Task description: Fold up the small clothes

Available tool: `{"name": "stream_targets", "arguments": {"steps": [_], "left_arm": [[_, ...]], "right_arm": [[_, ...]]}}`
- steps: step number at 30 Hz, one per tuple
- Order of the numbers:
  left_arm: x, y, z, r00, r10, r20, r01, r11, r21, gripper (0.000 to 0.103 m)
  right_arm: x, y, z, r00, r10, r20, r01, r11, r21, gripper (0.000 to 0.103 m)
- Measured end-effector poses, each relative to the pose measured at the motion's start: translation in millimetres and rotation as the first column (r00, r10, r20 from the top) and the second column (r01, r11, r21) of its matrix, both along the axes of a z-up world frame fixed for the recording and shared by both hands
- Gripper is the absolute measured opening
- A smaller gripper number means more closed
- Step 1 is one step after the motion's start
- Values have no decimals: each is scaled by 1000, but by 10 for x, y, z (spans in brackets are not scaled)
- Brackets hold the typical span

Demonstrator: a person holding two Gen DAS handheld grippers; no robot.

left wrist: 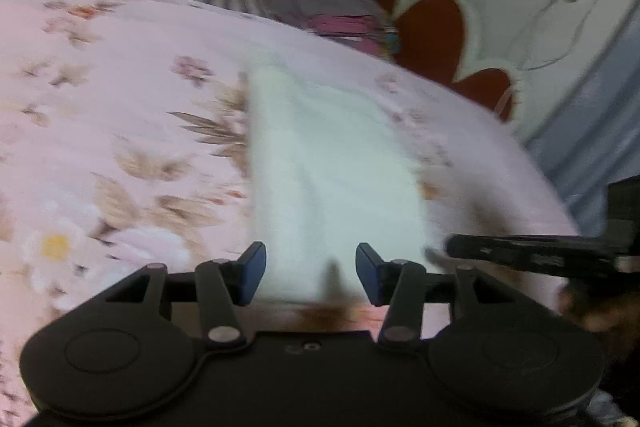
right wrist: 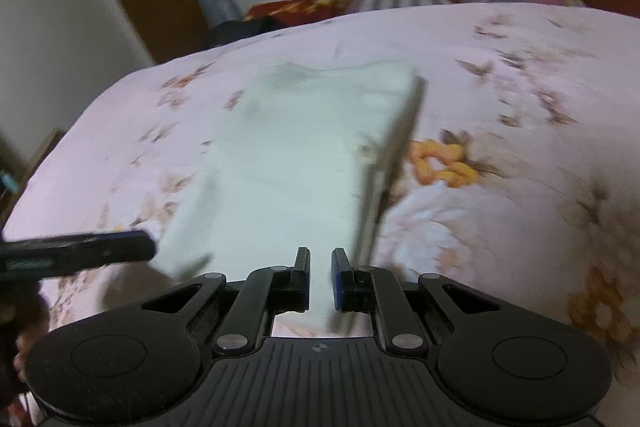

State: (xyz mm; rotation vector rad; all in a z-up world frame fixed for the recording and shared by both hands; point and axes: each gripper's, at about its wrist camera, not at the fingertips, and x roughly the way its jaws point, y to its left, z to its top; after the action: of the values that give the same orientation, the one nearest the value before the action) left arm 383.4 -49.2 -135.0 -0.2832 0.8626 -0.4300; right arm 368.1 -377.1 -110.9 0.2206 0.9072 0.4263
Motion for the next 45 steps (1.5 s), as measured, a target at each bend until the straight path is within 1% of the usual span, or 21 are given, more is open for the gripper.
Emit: {"name": "stream_targets", "arguments": {"steps": [2,4,5,7,9,10,11,12,13,16,17,18,19,20,21,25,30,35,42,43,45], "left_arm": [[47,-44,-52,1000,5,-21,-4,999,43,47],[89,-155,-173,996,-11,-94,21,994,110,45],[77,-197,-225,994,-17,-109,30,992,123,45],[20,-284,-219,994,-42,-100,56,988,146,45],[-36,-305,-166,997,-38,-72,50,984,169,48],[-48,-247,-144,998,-21,-60,30,989,147,54],[-60,-190,-116,999,7,-46,-2,992,126,63],[-46,-140,-86,999,43,-32,-39,993,116,81],[-28,-70,-59,997,79,-16,-77,991,108,85],[121,48,9,992,127,-4,-126,990,66,81],[192,89,28,990,140,-2,-140,989,39,81],[246,99,44,989,149,1,-149,989,18,81],[333,127,42,988,155,-9,-155,988,-11,81],[415,125,19,987,160,-29,-161,987,-29,81],[492,114,1,984,171,-48,-173,984,-33,81],[759,87,-85,975,186,-123,-195,979,-60,77],[1037,-8,-280,972,108,-206,-140,979,-149,75],[1273,-43,-435,967,93,-238,-143,969,-200,69],[1399,-211,-453,976,45,-214,-86,980,-182,67],[1413,-218,-454,977,41,-211,-79,981,-179,65],[1430,-227,-441,978,48,-205,-79,986,-145,56]], "right_arm": [[8,120,-15,998,60,-5,-61,998,-14,11],[1,235,-111,996,90,-30,-92,992,-82,11],[6,260,-201,996,75,-57,-82,986,-144,11],[1,166,-270,998,21,-64,-32,984,-178,11],[28,-12,-230,994,-33,-107,22,994,-107,11],[39,-125,-191,992,-62,-107,56,997,-61,11],[46,-253,-140,990,-95,-99,95,995,-9,11],[68,-401,-112,985,-138,-103,144,989,47,11],[102,-548,-103,976,-183,-116,195,976,99,11],[274,-841,-128,951,-246,-185,285,932,225,12],[331,-882,-143,948,-249,-198,294,924,243,20],[392,-902,-156,947,-248,-203,297,918,263,35],[452,-904,-143,949,-249,-196,296,916,272,67],[464,-890,-124,953,-252,-167,291,915,280,76],[512,-861,-100,961,-242,-134,271,916,295,76],[728,-804,-200,965,-215,-149,256,894,368,75],[1038,-720,-438,951,-191,-245,282,860,426,75],[1163,-742,-595,944,-190,-271,298,844,446,75],[1284,-490,-484,967,-148,-209,210,924,320,74],[1311,-444,-474,971,-139,-195,193,936,294,64],[1357,-340,-455,978,-120,-169,157,960,230,58]]}}
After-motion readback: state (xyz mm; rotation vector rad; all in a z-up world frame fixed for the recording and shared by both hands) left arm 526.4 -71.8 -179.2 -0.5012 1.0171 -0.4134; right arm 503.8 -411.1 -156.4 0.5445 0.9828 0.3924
